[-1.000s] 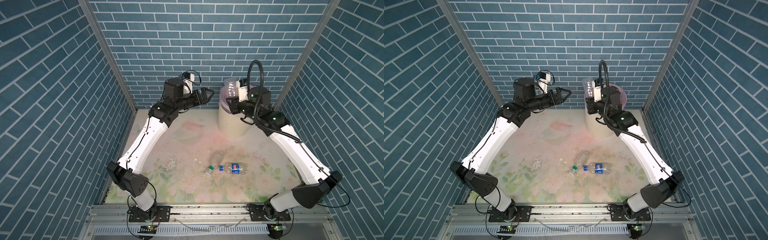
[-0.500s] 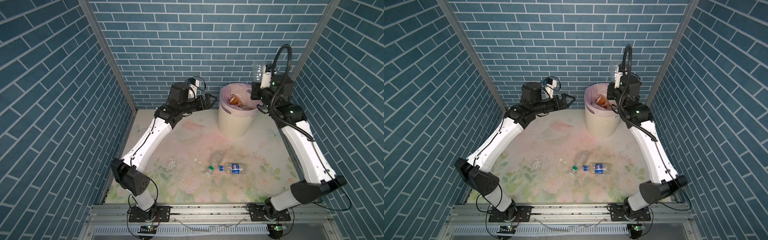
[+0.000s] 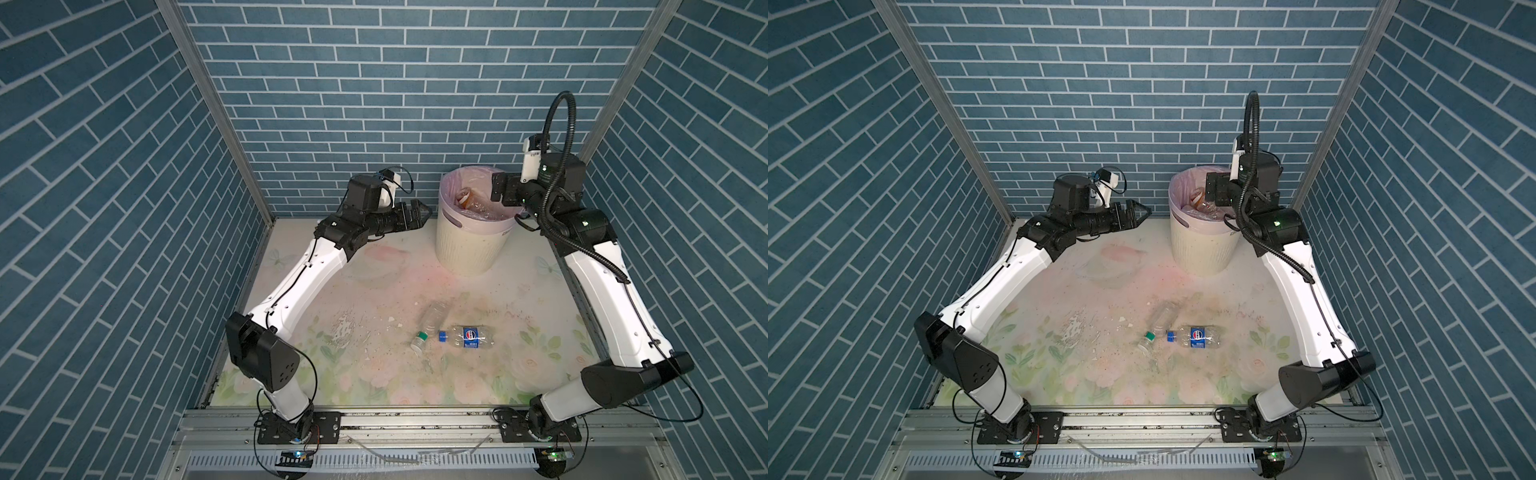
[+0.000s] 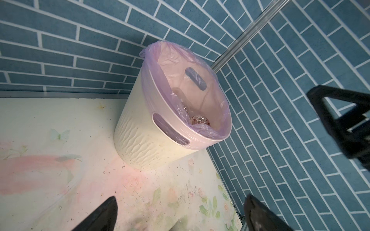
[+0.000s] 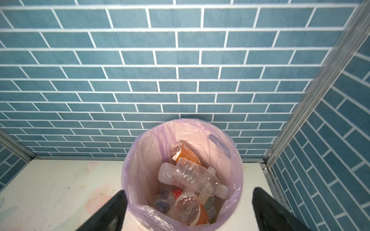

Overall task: Throw the plastic bottles in the bin
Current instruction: Throw the plastic bottle into the trash bin, then pick up the plastic bottle from the center of the table.

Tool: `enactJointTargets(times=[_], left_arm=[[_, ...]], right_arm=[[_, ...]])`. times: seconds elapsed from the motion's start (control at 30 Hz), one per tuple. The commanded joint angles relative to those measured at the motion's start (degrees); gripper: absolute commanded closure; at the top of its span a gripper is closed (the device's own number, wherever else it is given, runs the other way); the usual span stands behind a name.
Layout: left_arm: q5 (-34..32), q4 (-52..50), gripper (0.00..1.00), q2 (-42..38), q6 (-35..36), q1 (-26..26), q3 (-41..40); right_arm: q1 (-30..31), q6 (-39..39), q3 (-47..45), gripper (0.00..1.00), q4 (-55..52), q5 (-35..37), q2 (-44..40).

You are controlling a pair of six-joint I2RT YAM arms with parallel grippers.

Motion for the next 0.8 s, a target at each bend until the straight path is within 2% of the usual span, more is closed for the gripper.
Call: enactJointTargets(times=[0.0, 0.17, 0.33, 0.6, 0.77], left_arm=[[0.02, -1.58, 0.01, 0.75, 1.28, -0.21, -1.65], [-0.77, -4.91, 0.01, -0.35, 3.75, -0.17, -5.78], [-2.23, -7.89, 0.01, -1.84, 6.49, -0.17, -10.25], [-3.69, -11.52, 0.01, -4.48, 8.03, -0.17, -16.82], [-4.99, -11.58, 0.01, -9.21, 7.68, -0.16, -24.26]], right_arm=[[0.61, 0.68, -0.49, 0.02, 1.15, -1.86, -0.77], [2.54, 0.65, -1.64, 0.01, 1.21, -3.18, -1.19], [7.04, -0.76, -4.77, 0.01, 1.13, -2.7, -0.99], [13.09, -0.65, -9.85, 0.01, 1.09, -2.79, 0.18], [15.25, 0.57, -13.5, 0.01, 0.78, -3.32, 0.81]])
